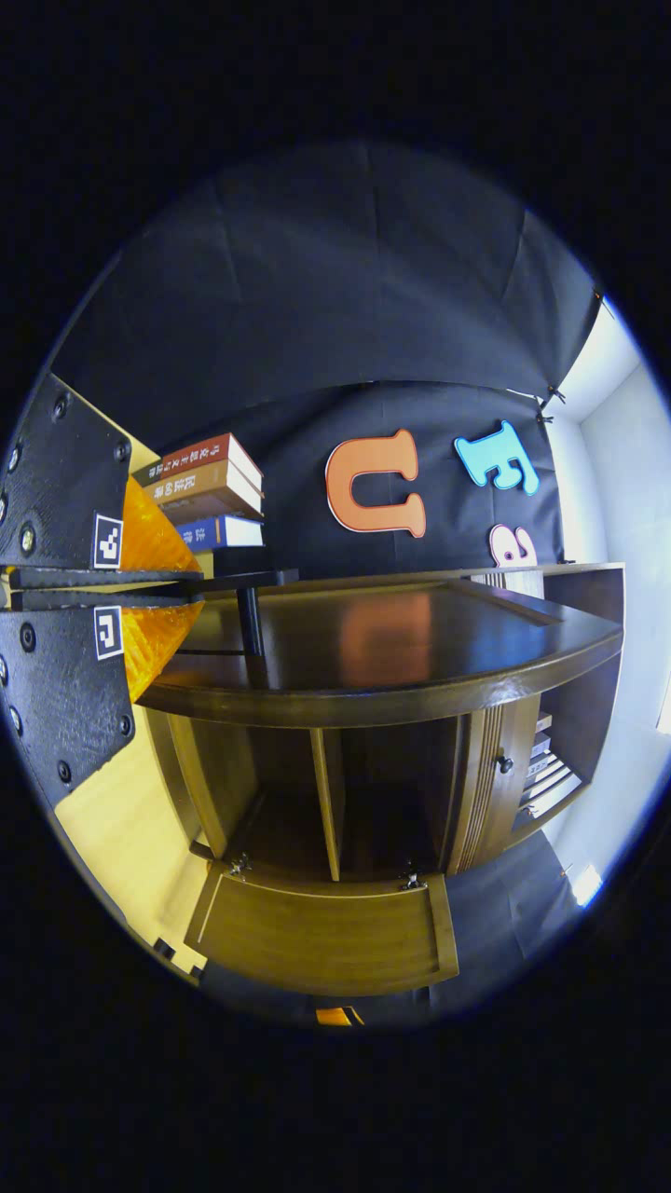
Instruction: Open the right door of the double-door shoe cabinet with the right hand, and open the left door with the left hand.
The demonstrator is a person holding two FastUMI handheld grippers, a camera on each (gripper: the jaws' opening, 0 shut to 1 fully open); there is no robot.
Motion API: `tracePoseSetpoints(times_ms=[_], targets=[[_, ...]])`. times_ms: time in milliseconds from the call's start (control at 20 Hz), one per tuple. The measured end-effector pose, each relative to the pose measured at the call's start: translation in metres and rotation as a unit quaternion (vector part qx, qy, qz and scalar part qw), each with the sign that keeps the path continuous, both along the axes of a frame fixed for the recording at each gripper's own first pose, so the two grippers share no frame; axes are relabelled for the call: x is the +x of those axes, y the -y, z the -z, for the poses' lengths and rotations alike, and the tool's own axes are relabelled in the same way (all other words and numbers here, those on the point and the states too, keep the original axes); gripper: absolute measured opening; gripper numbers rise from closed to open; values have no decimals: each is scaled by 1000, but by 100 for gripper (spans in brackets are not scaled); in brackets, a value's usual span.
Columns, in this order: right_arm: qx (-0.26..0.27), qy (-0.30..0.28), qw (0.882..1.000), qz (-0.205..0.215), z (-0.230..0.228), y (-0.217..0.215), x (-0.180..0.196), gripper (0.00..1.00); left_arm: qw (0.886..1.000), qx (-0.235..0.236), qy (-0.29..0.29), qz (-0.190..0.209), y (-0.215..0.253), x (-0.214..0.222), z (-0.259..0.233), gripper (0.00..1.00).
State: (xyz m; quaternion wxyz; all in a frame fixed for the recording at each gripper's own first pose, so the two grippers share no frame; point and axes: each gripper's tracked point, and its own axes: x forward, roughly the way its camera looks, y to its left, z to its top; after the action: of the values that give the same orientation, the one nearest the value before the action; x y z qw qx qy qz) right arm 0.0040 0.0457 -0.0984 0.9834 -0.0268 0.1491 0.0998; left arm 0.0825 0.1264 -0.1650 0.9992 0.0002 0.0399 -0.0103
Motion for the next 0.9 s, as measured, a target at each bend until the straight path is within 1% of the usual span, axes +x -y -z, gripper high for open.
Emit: tracePoseSetpoints(times_ms=[150, 250, 500, 700, 800, 850, 900], targets=[[-2, -4, 1000, -5, 1, -6, -1, 84, 999, -24, 1, 28, -17, 1, 2, 1], [-3, -4, 1000, -5, 1, -4, -2, 84, 999, -26, 9, 47, -25, 1, 1, 1], [-4, -6, 1000, 1, 1, -5, -2, 84, 995, -27, 0, 94, -41, 7, 5, 0], [-9, -3, 1000, -1, -1, -6, -3, 84, 988, -37, -12, 151, -41, 6, 6, 1], [-12, -3, 1000, -6, -2, -7, -4, 84, 983, -58, -19, 175, -41, 5, 6, 1], [-13, -3, 1000, -8, -3, -8, -5, 84, 980, -68, -31, 186, -39, 4, 8, 3], [-14, -2, 1000, -10, -5, -10, -5, 84, 980, -70, -36, 184, -42, 1, 9, 9]])
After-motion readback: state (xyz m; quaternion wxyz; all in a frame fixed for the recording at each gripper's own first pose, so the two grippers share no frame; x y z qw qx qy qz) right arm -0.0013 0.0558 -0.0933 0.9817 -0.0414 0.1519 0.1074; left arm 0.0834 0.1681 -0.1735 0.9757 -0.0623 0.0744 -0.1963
